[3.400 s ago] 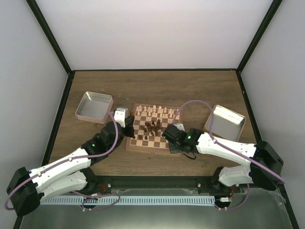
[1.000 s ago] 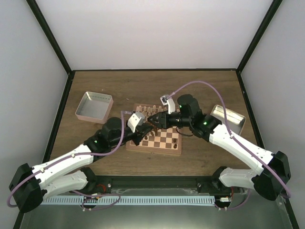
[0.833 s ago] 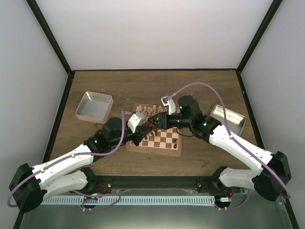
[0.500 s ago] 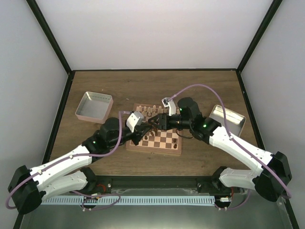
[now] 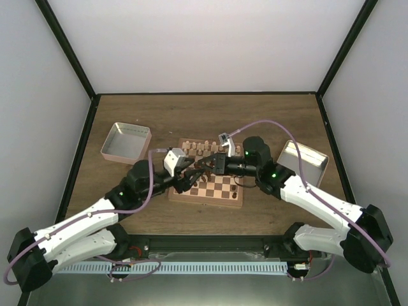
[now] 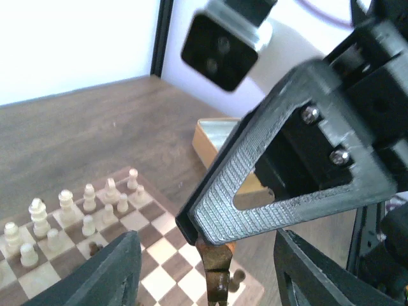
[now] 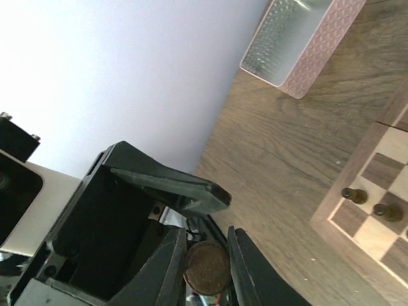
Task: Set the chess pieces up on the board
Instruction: Place the chess piece on the chessboard.
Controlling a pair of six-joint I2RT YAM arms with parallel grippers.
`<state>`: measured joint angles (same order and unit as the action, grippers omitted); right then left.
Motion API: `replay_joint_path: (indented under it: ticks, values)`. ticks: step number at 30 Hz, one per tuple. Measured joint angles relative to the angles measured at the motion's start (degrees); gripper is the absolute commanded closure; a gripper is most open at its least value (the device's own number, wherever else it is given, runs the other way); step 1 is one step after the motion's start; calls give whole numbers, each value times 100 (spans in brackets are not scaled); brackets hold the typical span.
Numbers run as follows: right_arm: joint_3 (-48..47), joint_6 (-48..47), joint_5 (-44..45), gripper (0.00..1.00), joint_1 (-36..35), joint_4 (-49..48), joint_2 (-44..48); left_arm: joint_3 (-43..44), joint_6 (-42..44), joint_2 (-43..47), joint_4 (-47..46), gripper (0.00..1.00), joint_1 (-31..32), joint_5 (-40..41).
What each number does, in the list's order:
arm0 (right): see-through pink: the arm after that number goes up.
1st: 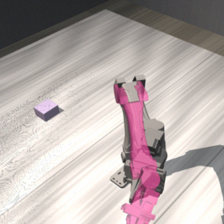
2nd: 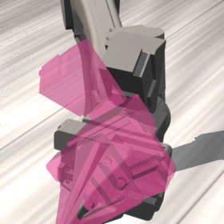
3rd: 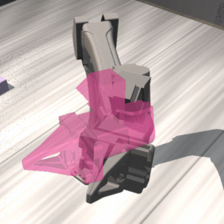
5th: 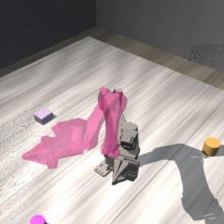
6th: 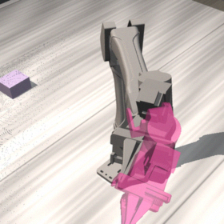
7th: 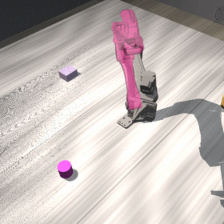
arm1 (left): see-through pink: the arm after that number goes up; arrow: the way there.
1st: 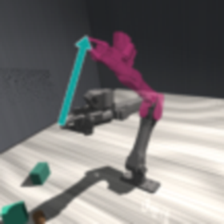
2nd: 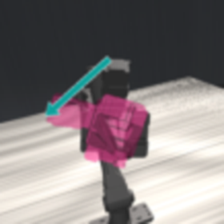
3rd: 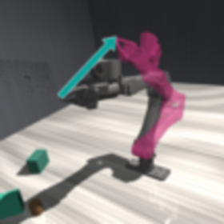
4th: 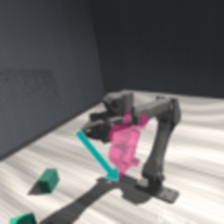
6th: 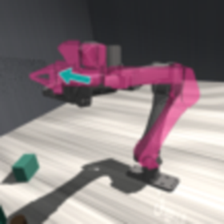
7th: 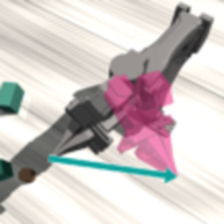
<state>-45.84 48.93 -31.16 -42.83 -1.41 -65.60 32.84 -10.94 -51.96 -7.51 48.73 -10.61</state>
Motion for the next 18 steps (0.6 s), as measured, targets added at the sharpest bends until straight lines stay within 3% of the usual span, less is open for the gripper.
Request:
replay_joint_path:
  ticks: [10,14,18]
  values:
    - [350,2192,-201,86,28,-2216,83,-601,-494,678,-1729,41,0,431]
    - [363,2815,-269,85,55,-2846,24,-603,-509,675,-2140,64,2,369]
    - [354,3226,-396,85,66,-3322,-201,-603,-461,599,-2579,72,2,229]
